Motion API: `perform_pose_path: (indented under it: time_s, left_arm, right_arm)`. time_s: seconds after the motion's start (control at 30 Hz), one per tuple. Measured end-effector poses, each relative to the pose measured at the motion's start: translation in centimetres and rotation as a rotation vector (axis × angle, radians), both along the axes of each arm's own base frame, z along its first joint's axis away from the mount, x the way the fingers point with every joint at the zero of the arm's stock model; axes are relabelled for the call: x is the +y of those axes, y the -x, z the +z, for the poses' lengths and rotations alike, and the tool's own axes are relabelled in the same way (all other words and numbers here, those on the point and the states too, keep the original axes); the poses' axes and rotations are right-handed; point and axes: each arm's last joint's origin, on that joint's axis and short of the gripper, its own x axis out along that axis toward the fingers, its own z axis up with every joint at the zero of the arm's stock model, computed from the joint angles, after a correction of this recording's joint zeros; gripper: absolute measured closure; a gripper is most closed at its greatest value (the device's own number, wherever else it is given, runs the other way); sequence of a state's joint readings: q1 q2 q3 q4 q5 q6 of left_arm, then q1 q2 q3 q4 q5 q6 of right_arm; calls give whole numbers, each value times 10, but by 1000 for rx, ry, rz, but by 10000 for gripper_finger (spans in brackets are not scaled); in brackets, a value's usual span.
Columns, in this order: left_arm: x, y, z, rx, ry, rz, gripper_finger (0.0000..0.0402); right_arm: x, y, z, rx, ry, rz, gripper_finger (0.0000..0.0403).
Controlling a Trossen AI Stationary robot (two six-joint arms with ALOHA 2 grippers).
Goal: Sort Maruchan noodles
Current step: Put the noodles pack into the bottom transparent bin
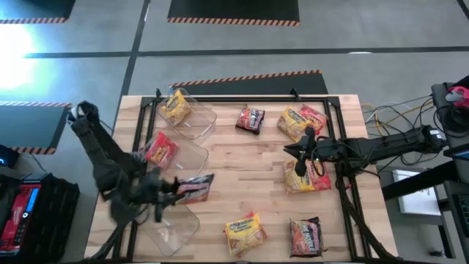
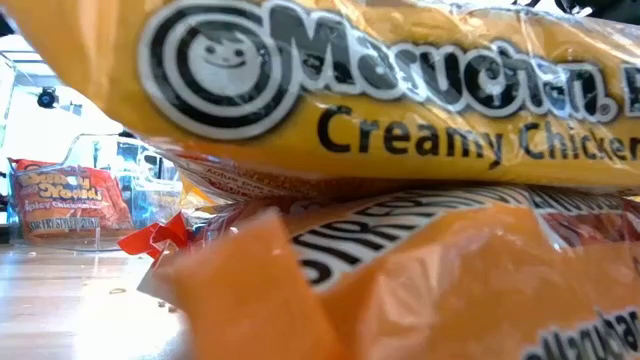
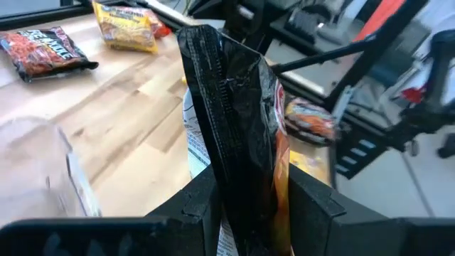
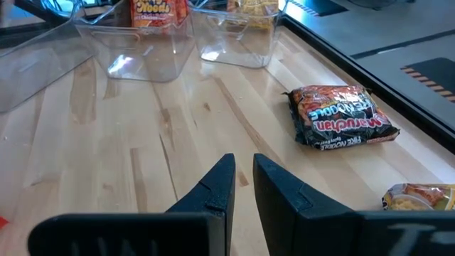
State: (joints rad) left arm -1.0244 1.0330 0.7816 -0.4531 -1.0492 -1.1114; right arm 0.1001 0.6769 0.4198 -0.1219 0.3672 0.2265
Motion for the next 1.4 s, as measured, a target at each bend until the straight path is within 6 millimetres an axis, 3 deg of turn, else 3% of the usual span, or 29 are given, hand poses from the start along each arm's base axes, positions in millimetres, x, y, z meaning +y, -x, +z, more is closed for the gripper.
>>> perform_pose_path:
  time_s: [0.17,0.3,0.5,0.8,1.13,1.4]
  left_arm:
    - [-20,38,-6,-73,48,-39,299]
    - [-32,48,-14,-76,37,-88,299]
    - [-39,50,-28,7,14,-125,299]
    - [-40,53,-43,208,189,-108,299]
    - [-41,47,-68,264,57,-7,299]
    - [-40,50,-79,394,78,69,299]
  right_arm:
    - [0,0,0,0,0,0,360]
    - [0,0,0,0,0,0,360]
    - [0,0,0,0,0,0,360]
    - [0,0,0,0,0,0,360]
    - [0,0,0,0,0,0,360]
    - [0,0,0,-1,0,0,360]
